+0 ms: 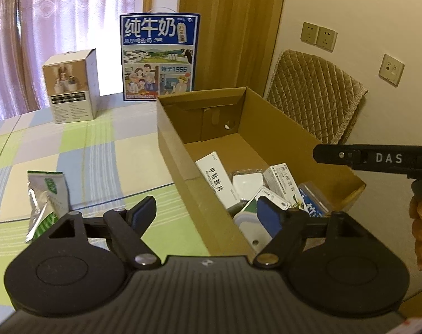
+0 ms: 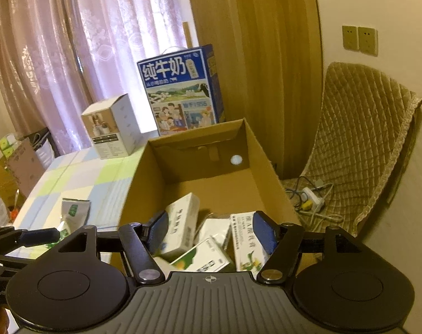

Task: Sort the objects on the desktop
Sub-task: 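Move both tools back over the table toward the silver tea bag and white spoon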

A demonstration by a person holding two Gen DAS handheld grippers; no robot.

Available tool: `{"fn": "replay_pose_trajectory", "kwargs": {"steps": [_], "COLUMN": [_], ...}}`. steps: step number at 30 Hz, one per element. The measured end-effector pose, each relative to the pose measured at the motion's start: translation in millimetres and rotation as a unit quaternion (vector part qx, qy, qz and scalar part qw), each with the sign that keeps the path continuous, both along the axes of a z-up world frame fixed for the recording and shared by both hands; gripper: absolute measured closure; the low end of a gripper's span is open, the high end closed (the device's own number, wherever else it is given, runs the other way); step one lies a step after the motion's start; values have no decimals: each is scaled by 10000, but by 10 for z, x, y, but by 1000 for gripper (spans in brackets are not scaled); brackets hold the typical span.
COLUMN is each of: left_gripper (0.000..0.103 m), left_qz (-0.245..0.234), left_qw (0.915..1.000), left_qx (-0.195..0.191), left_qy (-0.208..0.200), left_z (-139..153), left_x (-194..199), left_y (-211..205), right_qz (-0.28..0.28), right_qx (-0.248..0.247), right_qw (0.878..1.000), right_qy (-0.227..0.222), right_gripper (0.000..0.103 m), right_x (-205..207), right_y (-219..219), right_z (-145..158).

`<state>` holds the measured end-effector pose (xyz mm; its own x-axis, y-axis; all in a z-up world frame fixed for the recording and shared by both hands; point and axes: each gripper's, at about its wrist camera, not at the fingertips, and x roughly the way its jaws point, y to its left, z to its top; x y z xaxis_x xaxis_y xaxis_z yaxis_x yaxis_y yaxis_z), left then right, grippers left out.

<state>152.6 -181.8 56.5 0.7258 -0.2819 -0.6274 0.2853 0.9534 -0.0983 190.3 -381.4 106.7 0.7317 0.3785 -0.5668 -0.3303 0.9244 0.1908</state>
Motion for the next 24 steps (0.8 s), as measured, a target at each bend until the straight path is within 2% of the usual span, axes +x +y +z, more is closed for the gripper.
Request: {"fn": "replay_pose_trajectory", "kwargs": {"steps": [7, 15, 20, 24], "left_gripper": [21, 8, 2, 1], "left_qz": [200, 558, 914, 1257], "left_qw": [9998, 9984, 9956, 9917], "left_qx": [41, 116, 196, 263], "left_qy": [-16, -68, -67, -26], "left_z": [62, 118, 112, 85], "left_x": [-254, -545, -721, -871], "left_y": [244, 638, 991, 1290], "right_qz": [260, 679, 1016, 1309], "right_qx": [-11, -124, -205, -260], "right_qw": [9997, 9976, 9946, 9910], "right_qy": [-40, -52, -75, -90], "right_gripper": [27, 17, 16, 16], "right_x": [-263, -563, -737, -853], "right_y": [260, 598, 845, 1042], "right_z": [65, 51, 31, -2]}}
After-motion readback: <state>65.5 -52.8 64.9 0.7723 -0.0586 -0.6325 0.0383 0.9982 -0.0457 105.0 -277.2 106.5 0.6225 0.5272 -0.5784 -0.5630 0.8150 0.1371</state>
